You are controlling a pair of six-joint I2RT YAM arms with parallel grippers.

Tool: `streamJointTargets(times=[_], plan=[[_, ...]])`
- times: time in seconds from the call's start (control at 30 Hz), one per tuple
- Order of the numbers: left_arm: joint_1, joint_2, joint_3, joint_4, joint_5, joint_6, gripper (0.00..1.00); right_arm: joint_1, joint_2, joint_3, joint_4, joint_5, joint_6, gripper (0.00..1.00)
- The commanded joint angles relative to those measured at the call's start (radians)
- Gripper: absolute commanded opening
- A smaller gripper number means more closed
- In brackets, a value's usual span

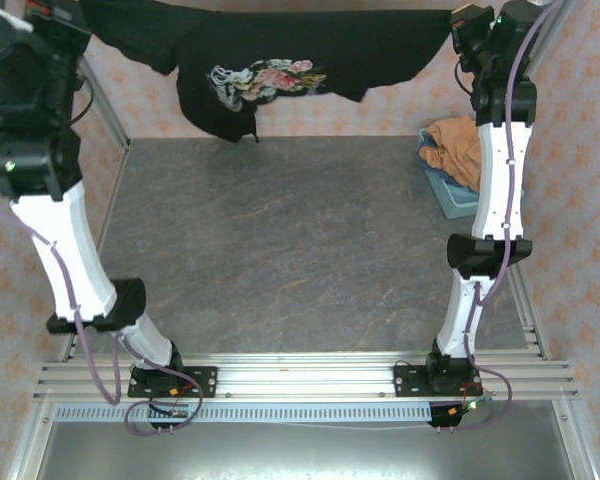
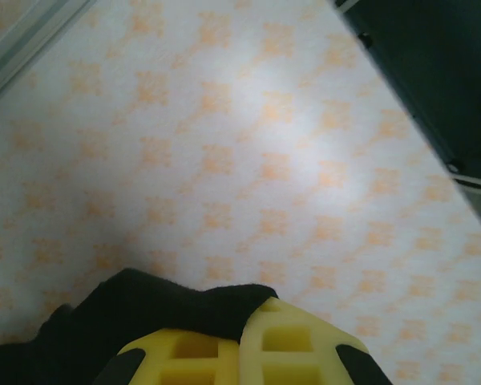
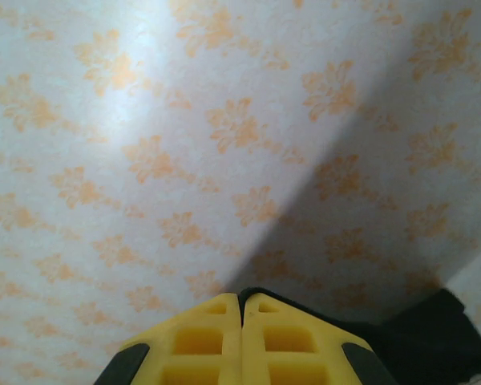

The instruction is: Fold and stack the t-shirts

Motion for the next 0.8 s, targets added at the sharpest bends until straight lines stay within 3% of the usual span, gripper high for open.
streamJointTargets(times=[0.0, 0.1, 0.2, 0.27, 0.37, 0.57, 0.77], plan=[[-0.029, -0.043, -0.257, -0.151, -0.022, 0.044, 0.00, 0.010, -0.034, -0.105, -0.148, -0.024, -0.051, 0.00], [-0.070, -0.238, -0.719, -0.157, -0.093, -0.017, 0.00, 0.049, -0.135, -0.410, -0.206, 0.008, -0.098, 0.00], [-0.115, -0.438, -1.152, -0.160, -0.166, -0.131, 0.00, 0.069, -0.337, -0.927, -0.100, 0.114, -0.073, 0.00], [-0.151, -0.549, -1.412, -0.173, -0.163, -0.246, 0.00, 0.070, -0.482, -1.253, -0.035, 0.210, -0.008, 0.00], [-0.234, -0.654, -1.708, -0.196, -0.121, -0.422, 0.00, 0.082, -0.622, -1.552, -0.034, 0.272, 0.025, 0.00], [-0.364, -0.634, -2.015, -0.123, 0.007, -0.610, 0.00, 0.145, -0.713, -1.897, -0.079, 0.179, 0.089, 0.00], [-0.381, -0.581, -1.964, -0.171, -0.046, -0.607, 0.00, 0.156, -0.702, -1.984, -0.106, 0.179, 0.078, 0.00]])
